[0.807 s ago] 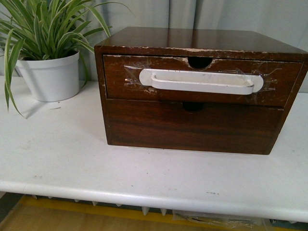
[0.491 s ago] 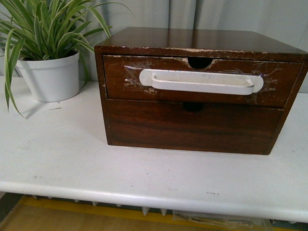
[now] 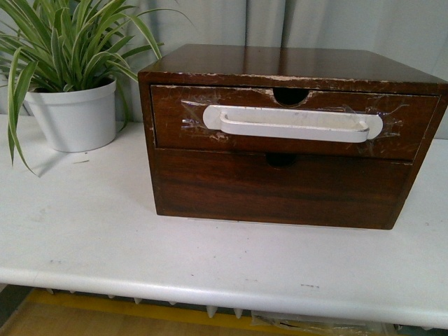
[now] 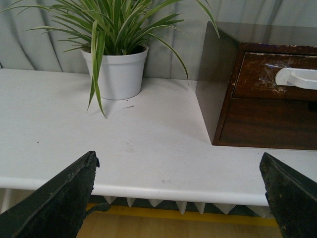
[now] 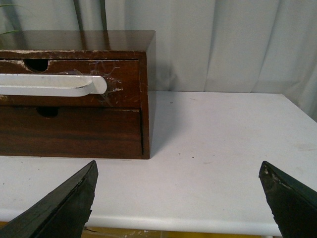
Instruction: Open drawer
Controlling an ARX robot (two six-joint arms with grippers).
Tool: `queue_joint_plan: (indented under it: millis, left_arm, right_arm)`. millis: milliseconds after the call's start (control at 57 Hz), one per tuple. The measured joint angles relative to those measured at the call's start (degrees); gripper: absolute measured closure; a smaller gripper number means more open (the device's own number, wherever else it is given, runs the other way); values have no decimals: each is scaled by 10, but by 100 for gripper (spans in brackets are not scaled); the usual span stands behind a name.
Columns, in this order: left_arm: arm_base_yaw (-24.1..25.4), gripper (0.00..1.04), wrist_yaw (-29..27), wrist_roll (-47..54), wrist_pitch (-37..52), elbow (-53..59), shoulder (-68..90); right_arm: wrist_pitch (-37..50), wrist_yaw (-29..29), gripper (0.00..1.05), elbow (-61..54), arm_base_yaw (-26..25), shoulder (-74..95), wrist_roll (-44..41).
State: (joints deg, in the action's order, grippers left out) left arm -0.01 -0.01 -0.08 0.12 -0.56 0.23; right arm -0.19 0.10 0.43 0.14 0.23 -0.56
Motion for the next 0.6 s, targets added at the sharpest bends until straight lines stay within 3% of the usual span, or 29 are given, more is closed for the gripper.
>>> queue_joint_plan:
  millis: [439, 491, 544, 596]
  left_arm:
    - [0, 6, 0, 0, 0, 0, 0]
    - [0, 6, 1, -2, -1, 0, 0]
    - [-3, 6, 13, -33, -57, -20, 23]
    - [-13, 6, 16, -62, -114, -45, 62]
  right_arm:
    - [0, 0, 9, 0, 0, 0, 0]
    - [-47, 45, 9, 16, 13, 19, 26]
    - [-103, 87, 9, 42, 25, 58, 51]
    - [-121, 80, 9, 58, 29, 95, 66]
